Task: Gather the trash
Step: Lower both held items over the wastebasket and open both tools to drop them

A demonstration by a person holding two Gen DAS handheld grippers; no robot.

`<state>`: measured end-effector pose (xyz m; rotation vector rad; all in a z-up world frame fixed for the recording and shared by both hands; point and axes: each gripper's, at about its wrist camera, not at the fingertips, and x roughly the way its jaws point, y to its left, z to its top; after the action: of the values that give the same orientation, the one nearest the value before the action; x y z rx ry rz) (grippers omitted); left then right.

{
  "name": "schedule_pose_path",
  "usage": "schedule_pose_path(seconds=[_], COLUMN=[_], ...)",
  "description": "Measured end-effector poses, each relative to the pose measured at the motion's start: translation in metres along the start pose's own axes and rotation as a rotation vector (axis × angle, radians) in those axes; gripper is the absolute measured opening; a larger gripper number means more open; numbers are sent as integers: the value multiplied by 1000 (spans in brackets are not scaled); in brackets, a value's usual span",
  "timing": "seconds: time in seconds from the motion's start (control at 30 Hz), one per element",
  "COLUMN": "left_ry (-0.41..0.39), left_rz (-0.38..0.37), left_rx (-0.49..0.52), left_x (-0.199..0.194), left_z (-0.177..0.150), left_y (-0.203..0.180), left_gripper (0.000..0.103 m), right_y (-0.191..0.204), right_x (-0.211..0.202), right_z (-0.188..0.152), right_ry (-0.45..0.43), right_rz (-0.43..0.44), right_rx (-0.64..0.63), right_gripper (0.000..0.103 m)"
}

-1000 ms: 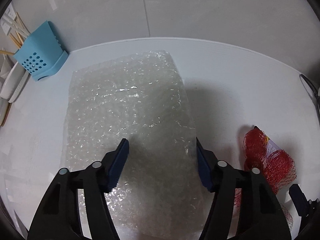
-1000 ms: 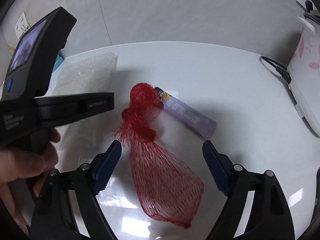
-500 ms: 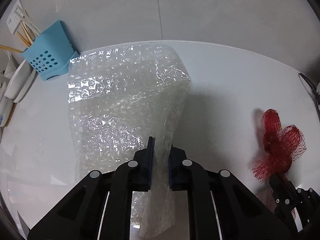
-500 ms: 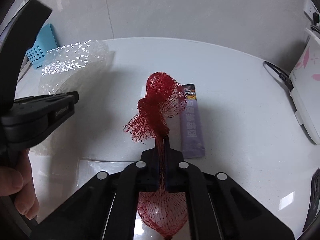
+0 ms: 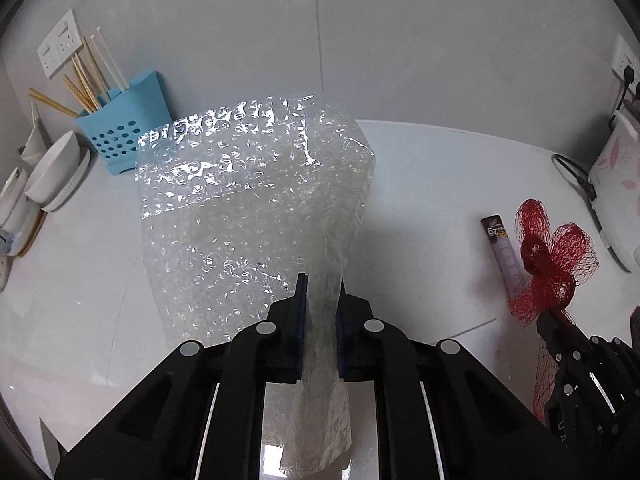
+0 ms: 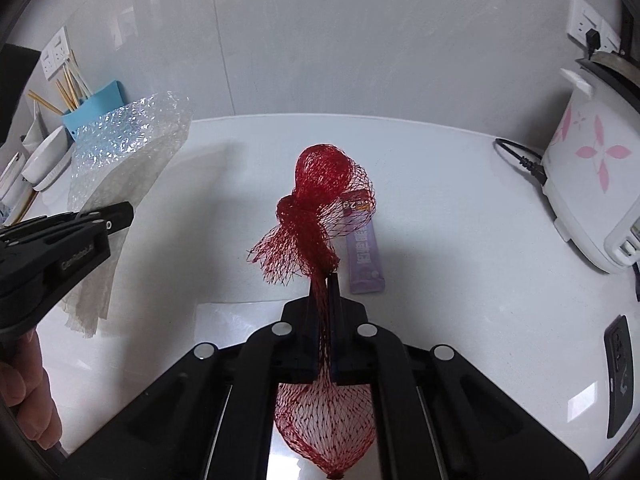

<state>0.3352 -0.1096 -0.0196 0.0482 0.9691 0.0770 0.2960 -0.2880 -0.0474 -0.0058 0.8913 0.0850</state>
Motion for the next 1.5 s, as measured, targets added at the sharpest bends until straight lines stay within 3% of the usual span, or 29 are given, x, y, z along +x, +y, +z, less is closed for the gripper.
schedule_pose_path(seconds=[0.3,0.63,1.1,1.5], left_ry=[-74,-157,-254,-294], left_rz=[-19,-29,-57,-96], left_rx=[2,5,8,11], left_x=[-65,-139,-232,-274], left_z=[-29,-84,-174,-256], left_y=[10,25,34,33], left_gripper=[10,10,10,10], right_y=[1,13,33,53], right_x=[-45,-112,-207,-253], right_z=[-14,-48,-115,-182], right_ry=[-63,-122,-208,-273], right_rz=[-2,5,21,14], right_rx=[-1,-1,6,-31], right_gripper=[2,2,2,2])
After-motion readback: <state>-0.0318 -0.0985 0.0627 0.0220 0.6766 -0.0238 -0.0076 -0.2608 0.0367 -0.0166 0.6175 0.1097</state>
